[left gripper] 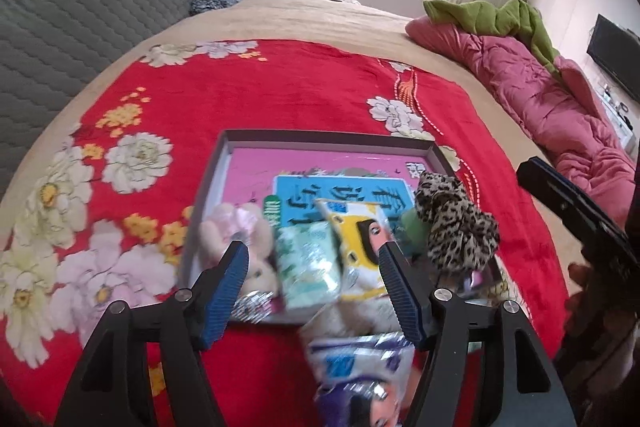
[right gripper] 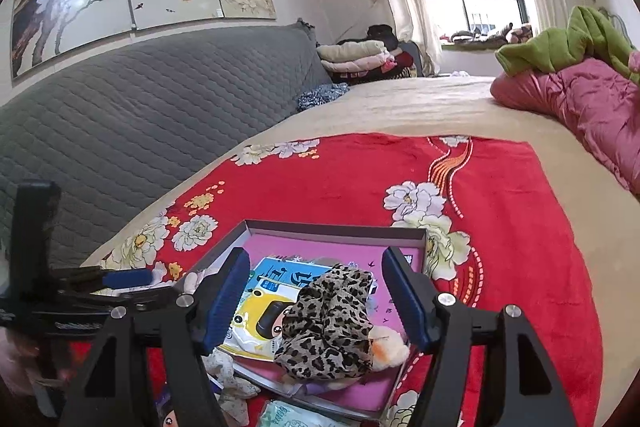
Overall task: Organize soft objects
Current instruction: 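Withdraw both open tools from the box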
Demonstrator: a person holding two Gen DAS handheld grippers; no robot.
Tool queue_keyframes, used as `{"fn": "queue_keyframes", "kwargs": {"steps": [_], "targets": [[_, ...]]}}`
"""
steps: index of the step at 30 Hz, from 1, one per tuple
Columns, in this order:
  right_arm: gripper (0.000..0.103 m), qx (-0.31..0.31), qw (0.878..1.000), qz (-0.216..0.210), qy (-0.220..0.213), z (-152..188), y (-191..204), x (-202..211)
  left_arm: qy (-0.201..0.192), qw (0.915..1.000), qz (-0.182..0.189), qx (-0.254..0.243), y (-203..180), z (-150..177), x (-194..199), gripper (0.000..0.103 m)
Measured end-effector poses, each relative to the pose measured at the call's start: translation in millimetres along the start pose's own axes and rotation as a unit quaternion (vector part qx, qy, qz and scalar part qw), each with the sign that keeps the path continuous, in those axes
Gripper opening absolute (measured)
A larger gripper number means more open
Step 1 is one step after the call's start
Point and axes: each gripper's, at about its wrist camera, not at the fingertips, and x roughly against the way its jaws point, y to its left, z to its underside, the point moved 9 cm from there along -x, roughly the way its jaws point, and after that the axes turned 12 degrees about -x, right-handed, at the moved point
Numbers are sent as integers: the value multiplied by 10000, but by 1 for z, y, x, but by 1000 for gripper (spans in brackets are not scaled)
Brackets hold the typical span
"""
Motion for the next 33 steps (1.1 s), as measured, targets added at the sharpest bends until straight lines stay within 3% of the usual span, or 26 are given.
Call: {"fn": "queue_keyframes", "kwargs": {"steps": [8,14,33], "targets": [[74,172,9989,352,-257,2,-7,21,-40,9997,-156,203,28,20,38,71],[74,50,9977,543,-414,7,-16,45,-112,9995,-186,215,28,25,55,73],[74,210,9972,722,-6,62,11,76,-306,9995,103,70,1,39,88,75]]}}
